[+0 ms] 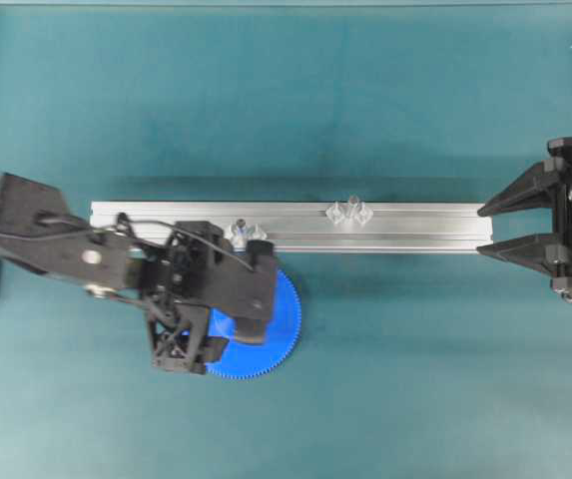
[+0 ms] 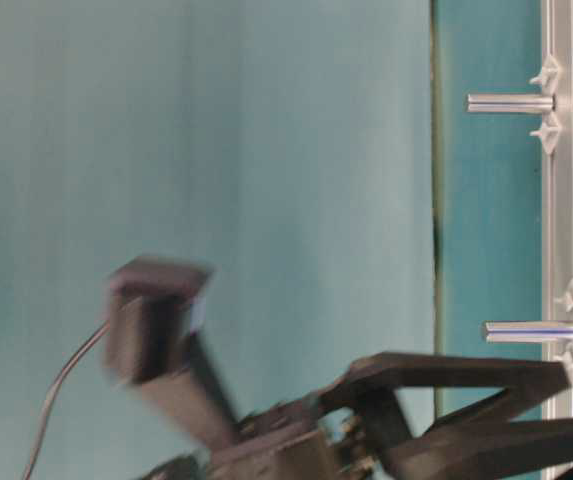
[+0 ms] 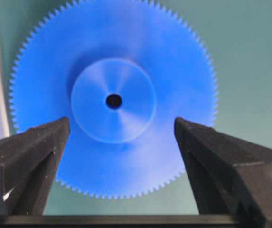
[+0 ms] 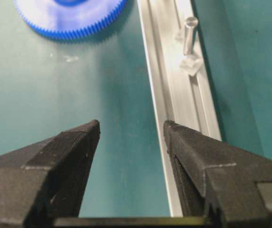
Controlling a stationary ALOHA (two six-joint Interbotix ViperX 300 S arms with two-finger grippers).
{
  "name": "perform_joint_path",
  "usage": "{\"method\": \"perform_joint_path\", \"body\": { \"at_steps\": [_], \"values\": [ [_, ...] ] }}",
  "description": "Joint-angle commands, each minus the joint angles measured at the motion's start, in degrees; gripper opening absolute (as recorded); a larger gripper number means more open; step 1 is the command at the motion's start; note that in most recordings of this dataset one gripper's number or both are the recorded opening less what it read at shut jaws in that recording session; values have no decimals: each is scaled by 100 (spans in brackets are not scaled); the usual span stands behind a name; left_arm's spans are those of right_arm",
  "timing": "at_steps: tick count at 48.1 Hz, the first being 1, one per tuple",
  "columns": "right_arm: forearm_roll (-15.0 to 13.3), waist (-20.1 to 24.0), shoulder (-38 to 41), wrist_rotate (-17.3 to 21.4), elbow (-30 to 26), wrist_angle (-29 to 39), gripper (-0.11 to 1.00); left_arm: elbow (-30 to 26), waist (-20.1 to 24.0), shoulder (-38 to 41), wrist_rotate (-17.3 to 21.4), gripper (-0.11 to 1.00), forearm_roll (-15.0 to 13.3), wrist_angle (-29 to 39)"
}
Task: Insert the large gear onto the shaft.
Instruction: 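Lower the left gripper over the blue gear's hub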
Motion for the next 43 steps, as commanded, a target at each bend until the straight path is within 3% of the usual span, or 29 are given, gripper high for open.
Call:
{"method": "perform_joint_path", "body": {
  "at_steps": [1,43],
  "values": [
    [18,-9,18,70,-70,0,66,-325,-26,114,26,93,18,132],
    [35,97,-290,79,79,-26,66,-668,193,589,-53,93,9,396]
  ]
}}
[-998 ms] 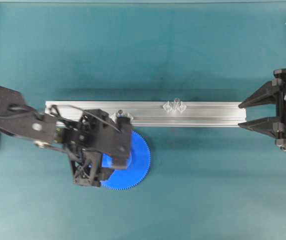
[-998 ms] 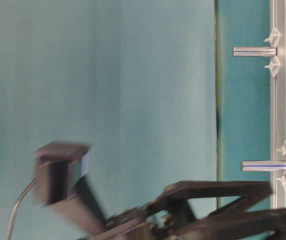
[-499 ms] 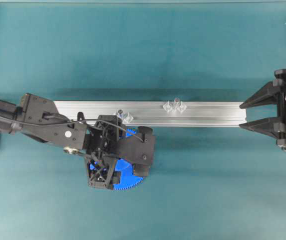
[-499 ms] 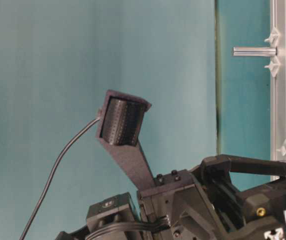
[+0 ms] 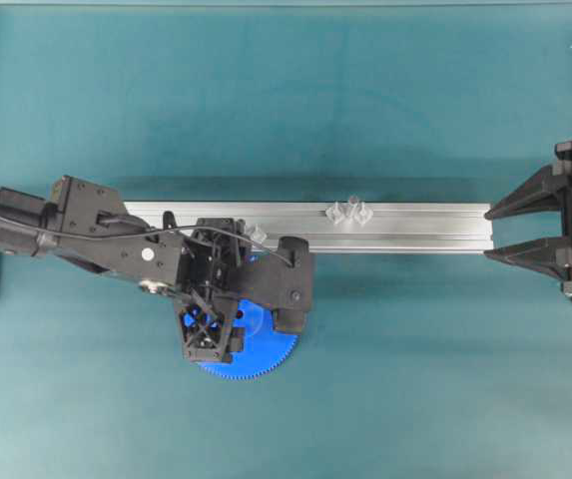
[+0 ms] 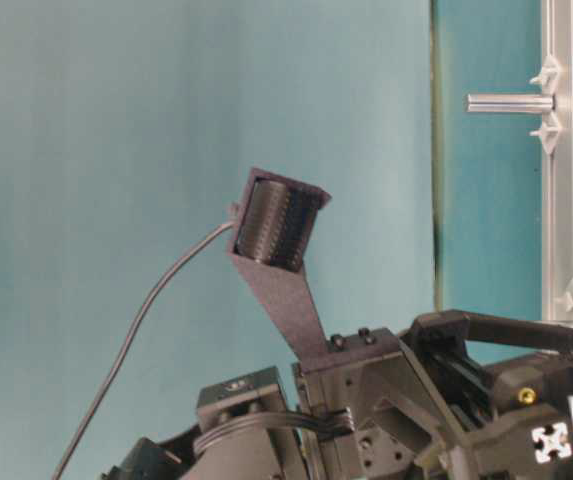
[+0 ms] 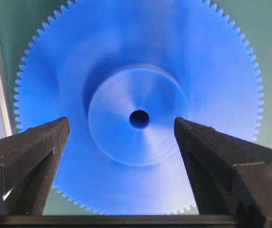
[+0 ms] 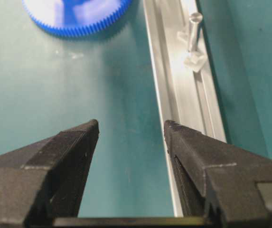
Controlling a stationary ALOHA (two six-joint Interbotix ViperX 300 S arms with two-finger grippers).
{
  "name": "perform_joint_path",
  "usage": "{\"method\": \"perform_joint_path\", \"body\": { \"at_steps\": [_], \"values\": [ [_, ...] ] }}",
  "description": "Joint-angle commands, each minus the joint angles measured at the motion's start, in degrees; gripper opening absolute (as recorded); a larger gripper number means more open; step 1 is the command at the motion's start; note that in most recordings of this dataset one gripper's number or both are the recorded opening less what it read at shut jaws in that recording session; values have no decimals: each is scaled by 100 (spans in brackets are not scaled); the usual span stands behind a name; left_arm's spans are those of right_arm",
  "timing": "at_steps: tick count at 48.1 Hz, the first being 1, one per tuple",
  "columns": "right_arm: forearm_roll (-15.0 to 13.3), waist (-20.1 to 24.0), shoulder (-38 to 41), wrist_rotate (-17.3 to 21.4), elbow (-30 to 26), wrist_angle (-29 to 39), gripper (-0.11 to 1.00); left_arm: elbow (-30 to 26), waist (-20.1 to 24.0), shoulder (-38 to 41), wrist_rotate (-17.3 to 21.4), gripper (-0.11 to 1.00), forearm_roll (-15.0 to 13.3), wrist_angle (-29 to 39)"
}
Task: Insert the large gear onto the shaft.
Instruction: 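Lower the left gripper over the blue gear's hub, then close the left gripper on the blue gear's hub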
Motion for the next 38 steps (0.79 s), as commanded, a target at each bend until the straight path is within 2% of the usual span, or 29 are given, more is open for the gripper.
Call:
{"method": "perform_joint_path", "body": {
  "at_steps": [1,38],
  "values": [
    [18,18,18,79,-44,-35,66,-167,-18,-79,-26,93,0,-9],
    [26,18,9,79,18,-123,66,-167,-123,123,-299,93,0,9]
  ]
}}
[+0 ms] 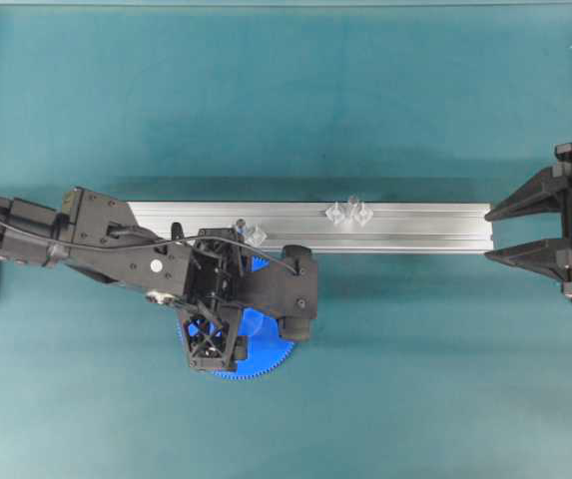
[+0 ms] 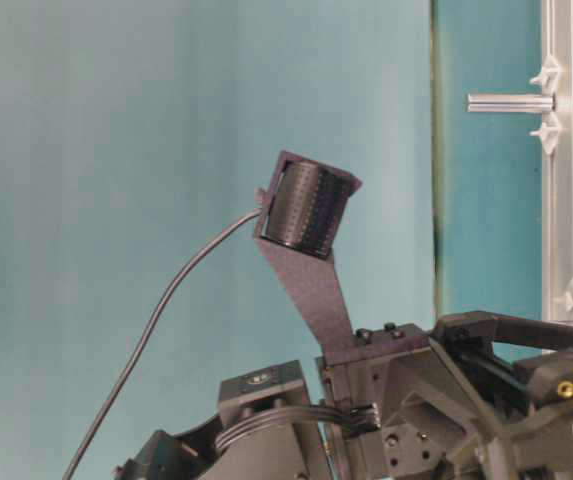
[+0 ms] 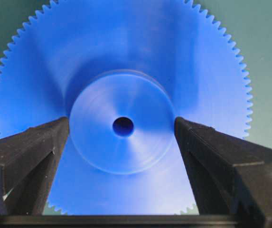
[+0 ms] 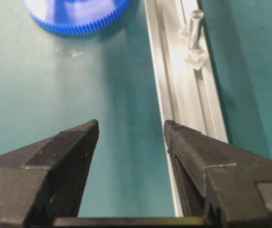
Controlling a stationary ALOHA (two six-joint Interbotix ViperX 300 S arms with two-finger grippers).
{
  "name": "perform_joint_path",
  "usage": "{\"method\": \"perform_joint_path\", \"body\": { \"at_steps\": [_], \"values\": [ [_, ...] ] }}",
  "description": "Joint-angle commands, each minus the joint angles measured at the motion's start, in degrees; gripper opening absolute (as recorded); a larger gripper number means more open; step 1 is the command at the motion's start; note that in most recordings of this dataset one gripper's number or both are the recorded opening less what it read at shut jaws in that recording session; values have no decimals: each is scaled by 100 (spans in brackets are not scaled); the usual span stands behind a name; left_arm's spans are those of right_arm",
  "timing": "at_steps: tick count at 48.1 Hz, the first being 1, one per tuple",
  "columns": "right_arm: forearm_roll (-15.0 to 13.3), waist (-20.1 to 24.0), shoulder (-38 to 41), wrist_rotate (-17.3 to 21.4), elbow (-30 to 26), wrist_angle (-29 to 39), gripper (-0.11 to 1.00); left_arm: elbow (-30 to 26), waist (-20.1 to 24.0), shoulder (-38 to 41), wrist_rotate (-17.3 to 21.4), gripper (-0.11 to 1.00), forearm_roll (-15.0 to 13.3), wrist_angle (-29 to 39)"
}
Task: Insert the large gear onto the shaft.
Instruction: 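Close the left gripper on the blue gear's hub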
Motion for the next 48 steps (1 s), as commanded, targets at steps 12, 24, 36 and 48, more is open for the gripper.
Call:
{"method": "perform_joint_path", "body": {
  "at_steps": [12,24,36,48],
  "values": [
    [88,18,35,70,-53,-79,66,-88,-9,-9,-18,93,18,-123],
    [105,35,35,70,-53,-114,66,-62,-9,88,-9,93,18,-123],
    [97,44,26,70,-53,-123,66,-53,0,185,-35,93,18,-308],
    [97,53,26,70,-53,-123,66,35,0,220,-9,92,18,-325]
  ]
}}
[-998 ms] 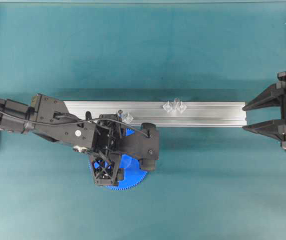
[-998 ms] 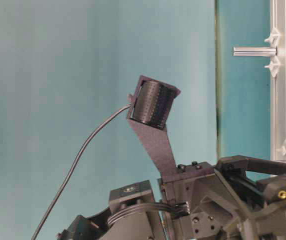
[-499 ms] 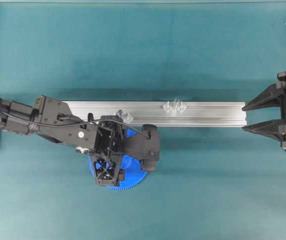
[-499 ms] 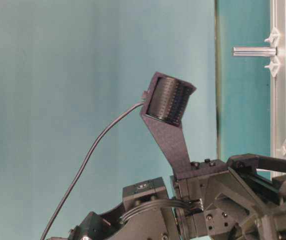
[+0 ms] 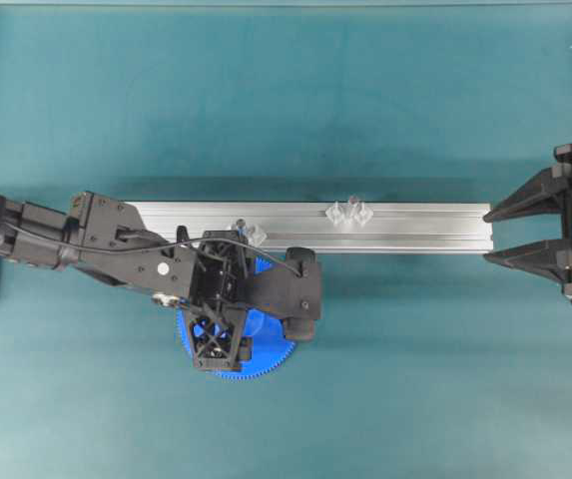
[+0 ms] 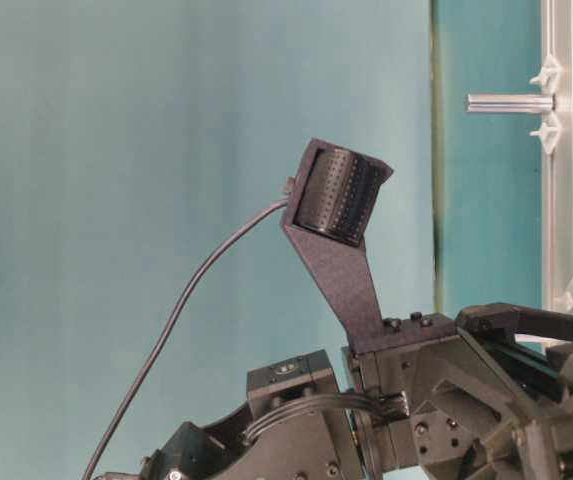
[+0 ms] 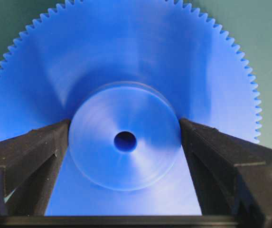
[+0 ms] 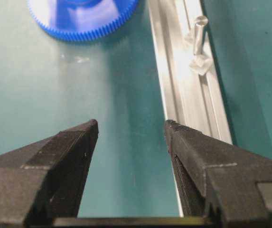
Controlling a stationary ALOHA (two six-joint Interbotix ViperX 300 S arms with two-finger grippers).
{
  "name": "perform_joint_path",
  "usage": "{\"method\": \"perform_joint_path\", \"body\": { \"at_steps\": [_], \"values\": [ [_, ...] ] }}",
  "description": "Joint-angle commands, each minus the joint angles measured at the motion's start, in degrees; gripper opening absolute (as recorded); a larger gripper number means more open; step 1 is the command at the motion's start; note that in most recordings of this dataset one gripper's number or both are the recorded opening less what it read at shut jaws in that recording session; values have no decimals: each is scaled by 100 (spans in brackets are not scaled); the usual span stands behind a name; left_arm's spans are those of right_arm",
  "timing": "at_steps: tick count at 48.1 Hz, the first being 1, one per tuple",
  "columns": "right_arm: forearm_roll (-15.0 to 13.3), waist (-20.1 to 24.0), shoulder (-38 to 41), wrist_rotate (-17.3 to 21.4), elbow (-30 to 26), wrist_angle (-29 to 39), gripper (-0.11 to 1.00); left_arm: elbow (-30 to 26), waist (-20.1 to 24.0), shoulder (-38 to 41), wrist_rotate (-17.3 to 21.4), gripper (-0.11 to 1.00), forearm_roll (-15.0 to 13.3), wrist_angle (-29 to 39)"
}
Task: Insert the large gear onto the shaft.
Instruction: 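Close the left gripper on the blue gear's hub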
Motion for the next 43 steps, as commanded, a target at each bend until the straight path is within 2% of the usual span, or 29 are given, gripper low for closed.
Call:
{"method": "perform_joint_path", "body": {
  "at_steps": [1,6,16,33,43],
  "values": [
    [9,9,35,70,-53,-53,66,35,0,0,9,92,9,-70],
    [9,9,35,70,-44,-53,66,97,0,18,18,90,9,-70],
    [9,9,35,70,-35,-185,66,158,0,-9,62,79,9,-70],
    [9,9,35,70,-26,-211,66,141,0,-97,105,79,18,-70],
    [9,18,35,70,-26,-211,66,97,0,-176,396,79,18,-70]
  ]
}}
